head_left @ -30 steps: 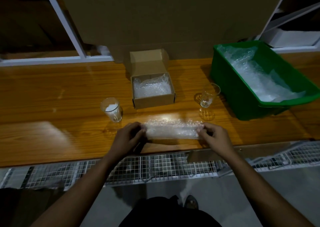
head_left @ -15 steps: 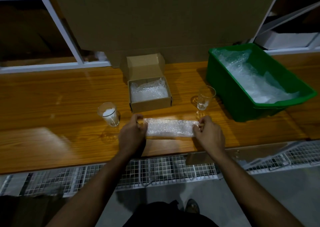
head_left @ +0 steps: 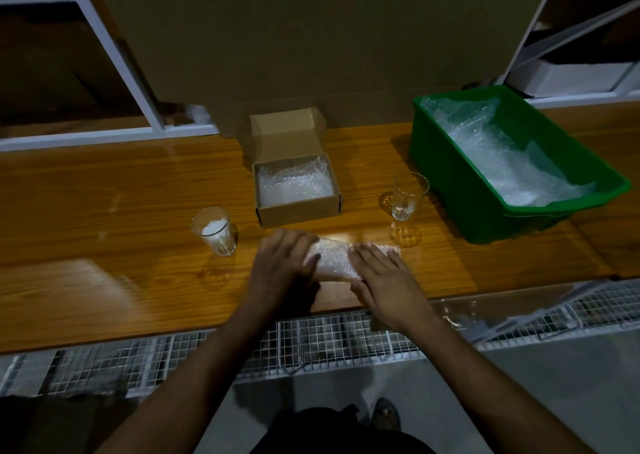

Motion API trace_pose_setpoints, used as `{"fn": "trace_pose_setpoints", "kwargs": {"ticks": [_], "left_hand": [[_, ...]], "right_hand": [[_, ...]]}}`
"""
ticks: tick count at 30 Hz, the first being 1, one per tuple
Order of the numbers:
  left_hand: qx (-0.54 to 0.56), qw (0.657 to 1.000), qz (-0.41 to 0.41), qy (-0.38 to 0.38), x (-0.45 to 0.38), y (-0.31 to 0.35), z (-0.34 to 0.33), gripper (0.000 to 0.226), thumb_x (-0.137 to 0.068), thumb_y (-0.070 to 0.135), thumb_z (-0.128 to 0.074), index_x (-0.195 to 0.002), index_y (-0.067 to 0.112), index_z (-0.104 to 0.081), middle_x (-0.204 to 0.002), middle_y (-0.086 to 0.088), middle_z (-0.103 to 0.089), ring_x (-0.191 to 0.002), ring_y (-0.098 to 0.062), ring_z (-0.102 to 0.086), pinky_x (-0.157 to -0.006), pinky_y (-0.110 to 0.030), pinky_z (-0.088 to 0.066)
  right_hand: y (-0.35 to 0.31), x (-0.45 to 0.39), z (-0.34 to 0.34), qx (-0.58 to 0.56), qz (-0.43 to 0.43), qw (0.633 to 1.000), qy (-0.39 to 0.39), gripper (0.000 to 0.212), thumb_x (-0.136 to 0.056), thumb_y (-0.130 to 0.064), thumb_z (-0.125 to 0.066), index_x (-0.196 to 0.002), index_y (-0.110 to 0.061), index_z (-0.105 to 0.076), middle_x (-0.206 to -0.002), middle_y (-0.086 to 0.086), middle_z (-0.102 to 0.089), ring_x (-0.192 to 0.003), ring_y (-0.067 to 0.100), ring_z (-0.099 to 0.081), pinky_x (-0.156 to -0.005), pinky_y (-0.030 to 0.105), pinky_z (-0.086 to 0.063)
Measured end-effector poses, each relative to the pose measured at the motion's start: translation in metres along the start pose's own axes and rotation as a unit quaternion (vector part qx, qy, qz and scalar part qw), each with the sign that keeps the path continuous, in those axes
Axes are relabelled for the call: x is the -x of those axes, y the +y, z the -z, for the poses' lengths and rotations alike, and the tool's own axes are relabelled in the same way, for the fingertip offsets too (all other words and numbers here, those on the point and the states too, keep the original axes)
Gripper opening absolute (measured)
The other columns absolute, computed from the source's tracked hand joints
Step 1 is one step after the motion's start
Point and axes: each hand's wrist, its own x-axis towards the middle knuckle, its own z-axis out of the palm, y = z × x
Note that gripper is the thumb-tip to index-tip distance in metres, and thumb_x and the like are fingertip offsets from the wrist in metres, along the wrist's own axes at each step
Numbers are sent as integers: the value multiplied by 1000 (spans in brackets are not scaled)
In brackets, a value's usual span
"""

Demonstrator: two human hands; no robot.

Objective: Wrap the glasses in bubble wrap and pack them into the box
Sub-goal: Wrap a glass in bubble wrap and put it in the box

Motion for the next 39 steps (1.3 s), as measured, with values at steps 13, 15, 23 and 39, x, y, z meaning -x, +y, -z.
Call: {"fn": "trace_pose_setpoints", "kwargs": {"ticks": [13,15,23,39], "left_hand": [[112,978,-86,-154,13,-16,-14,27,-95,25,-60,-116,8,-67,-114,-9,-66,-101,-24,-58,-76,-38,-54],[96,979,-75,-164,20,-26,-14,30,-93,27,-60,-117,11,-66,-115,-8,-65,-103,-25,-57,-80,-39,-53],[155,975,37,-153,20,-30,-3,9,-93,24,-62,-101,22,-67,-99,4,-67,-92,-17,-56,-72,-34,-49],[87,985,-92,-113,-1,-33,-5,16,-89,27,-68,-101,17,-67,-101,1,-64,-92,-21,-56,-76,-35,-41]], "right_hand": [[30,12,21,-83,39,989,117,33,-85,-9,-73,-117,-18,-70,-120,3,-67,-112,23,-58,-86,40,-56],[41,18,19,-89,59,987,122,25,-85,-9,-74,-109,-18,-72,-106,-1,-66,-101,19,-56,-74,34,-52],[46,3,19,-169,-13,980,103,10,-98,-19,-59,-100,-18,-69,-94,-2,-67,-91,18,-59,-76,33,-45],[40,-20,22,-5,76,986,148,40,-74,-7,-78,-111,-21,-70,-104,0,-65,-97,23,-57,-75,38,-47]]}}
